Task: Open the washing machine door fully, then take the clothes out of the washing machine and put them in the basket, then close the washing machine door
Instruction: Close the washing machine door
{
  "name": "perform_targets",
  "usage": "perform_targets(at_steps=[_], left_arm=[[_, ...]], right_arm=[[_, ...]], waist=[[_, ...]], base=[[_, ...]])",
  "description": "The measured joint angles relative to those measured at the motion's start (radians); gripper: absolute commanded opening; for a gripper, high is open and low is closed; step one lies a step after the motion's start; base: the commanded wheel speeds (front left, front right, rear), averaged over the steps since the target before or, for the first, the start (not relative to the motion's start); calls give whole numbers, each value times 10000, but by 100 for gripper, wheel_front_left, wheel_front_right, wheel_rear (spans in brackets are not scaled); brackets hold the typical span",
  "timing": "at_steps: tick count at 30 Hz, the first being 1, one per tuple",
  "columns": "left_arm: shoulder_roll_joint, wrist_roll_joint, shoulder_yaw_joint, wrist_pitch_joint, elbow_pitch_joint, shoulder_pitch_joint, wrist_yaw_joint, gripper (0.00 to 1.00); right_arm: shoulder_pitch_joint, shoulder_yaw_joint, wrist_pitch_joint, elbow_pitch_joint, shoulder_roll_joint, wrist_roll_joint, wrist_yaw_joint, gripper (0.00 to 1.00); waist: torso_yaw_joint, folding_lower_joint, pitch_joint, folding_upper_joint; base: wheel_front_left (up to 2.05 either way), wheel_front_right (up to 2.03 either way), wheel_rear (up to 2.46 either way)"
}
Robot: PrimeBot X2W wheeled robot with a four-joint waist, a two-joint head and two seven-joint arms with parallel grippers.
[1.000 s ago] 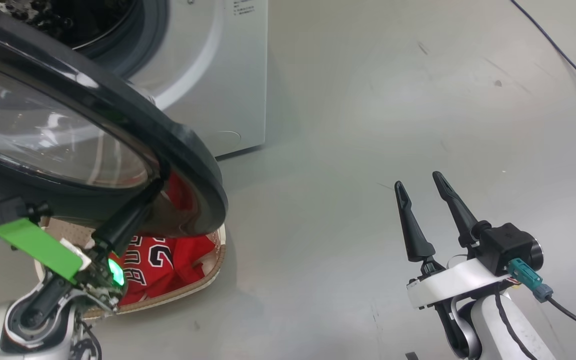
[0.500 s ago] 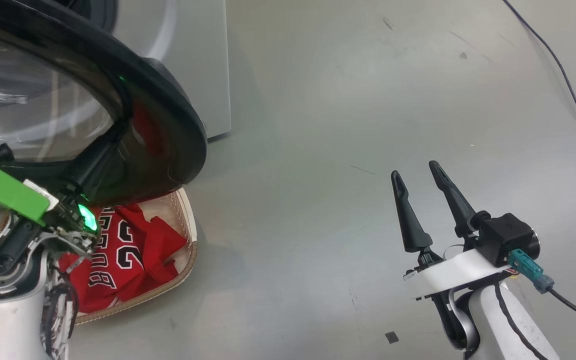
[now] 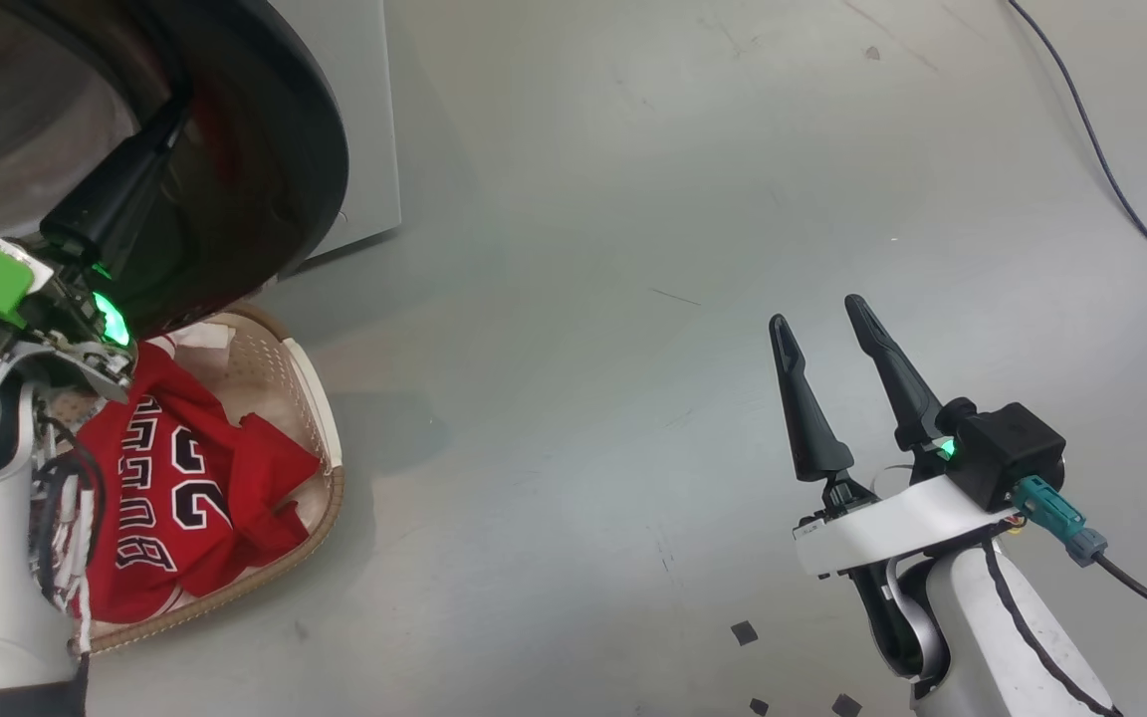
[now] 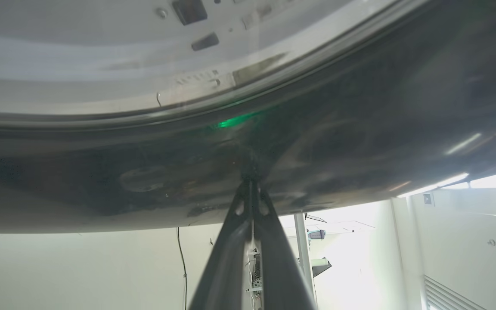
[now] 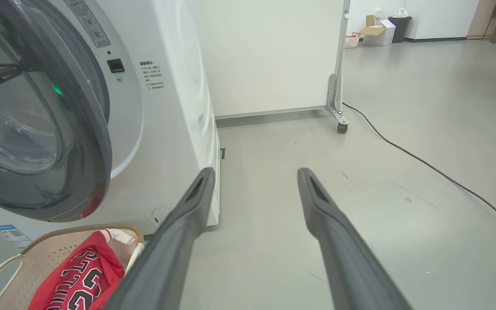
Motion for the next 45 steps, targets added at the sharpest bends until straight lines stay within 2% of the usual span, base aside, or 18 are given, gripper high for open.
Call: perform_targets(at_steps=[11,20,27,35,45], left_arm=[[0,48,-50,-123,738,-876,-17,0],[-234,46,-174,-159,1143,-918,-299,0],[-688,-117,-121,-161,1139,-346,-533,0],[-1051,-723,104,-236,947,655,-539,0],[-1187,-1250,102,-265,-470,2011,-539,0]], right_arm=[[-129,12,0,2,6,159,-17,100],[-129,-132,0,12,10,150,-119,100],[-128,-299,0,73,10,-127,-117,100],[-92,-554,0,198,-33,-326,-115,100],[216,-727,0,374,-219,-554,-105,100]], waist=[[-203,0,176,0],[14,0,95,0],[429,0,-46,0],[1022,0,-273,0],[2068,0,-724,0]], base=[[0,0,0],[0,0,0],[0,0,0],[0,0,0],[0,0,0]])
